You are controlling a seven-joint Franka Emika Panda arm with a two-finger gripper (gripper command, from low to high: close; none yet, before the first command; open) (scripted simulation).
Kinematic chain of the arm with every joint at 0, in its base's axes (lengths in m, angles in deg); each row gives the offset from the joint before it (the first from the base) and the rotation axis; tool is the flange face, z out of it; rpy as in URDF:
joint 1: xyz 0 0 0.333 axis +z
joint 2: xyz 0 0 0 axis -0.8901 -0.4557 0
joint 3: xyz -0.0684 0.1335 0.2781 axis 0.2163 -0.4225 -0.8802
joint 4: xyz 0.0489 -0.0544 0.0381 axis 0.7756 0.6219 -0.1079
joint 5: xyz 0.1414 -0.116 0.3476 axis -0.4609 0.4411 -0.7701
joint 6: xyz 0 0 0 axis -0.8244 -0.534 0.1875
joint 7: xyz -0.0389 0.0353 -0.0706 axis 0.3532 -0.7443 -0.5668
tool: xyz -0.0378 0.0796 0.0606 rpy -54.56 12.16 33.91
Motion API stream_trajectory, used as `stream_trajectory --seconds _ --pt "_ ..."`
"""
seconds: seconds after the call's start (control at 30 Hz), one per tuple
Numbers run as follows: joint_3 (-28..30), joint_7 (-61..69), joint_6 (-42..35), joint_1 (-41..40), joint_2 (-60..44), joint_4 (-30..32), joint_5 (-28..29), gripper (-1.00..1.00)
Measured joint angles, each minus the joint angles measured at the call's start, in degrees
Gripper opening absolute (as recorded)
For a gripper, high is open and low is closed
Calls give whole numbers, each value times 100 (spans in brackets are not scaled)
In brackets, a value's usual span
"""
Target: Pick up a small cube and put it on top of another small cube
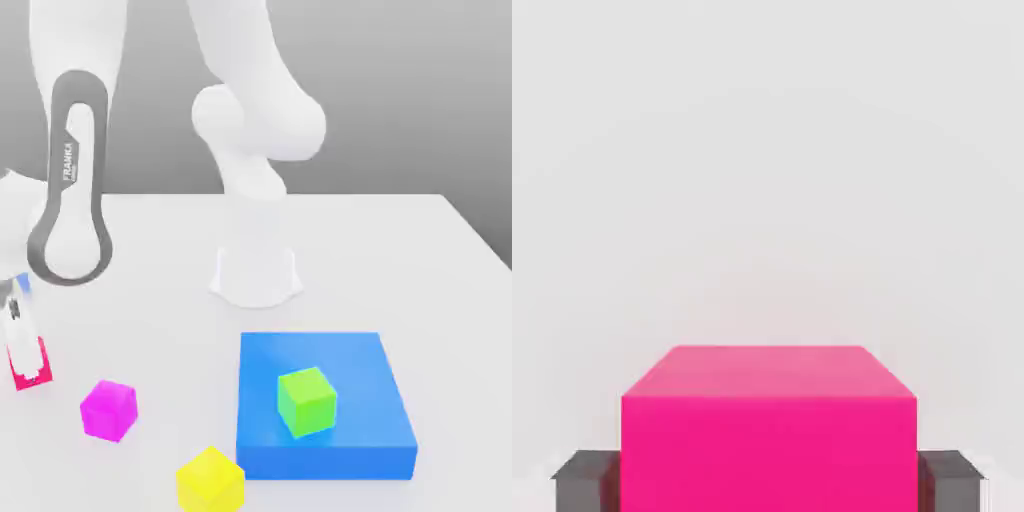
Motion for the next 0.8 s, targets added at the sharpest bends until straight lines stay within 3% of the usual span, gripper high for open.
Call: stream_trajectory --seconds 0.13,0.3,0.5,0.7,0.73,0.8 --pt "59 -62 -72 40 96 24 78 -100" --pt "519 -760 -790 421 1073 244 944 -100" --pt "-170 -2309 -1500 1890 2230 626 1742 -100" --pt "-297 -2286 -624 1875 1371 657 1465 -100" --pt "-326 -2247 -507 1859 1252 655 1410 100" --pt "-326 -2247 -507 1860 1252 655 1410 100"
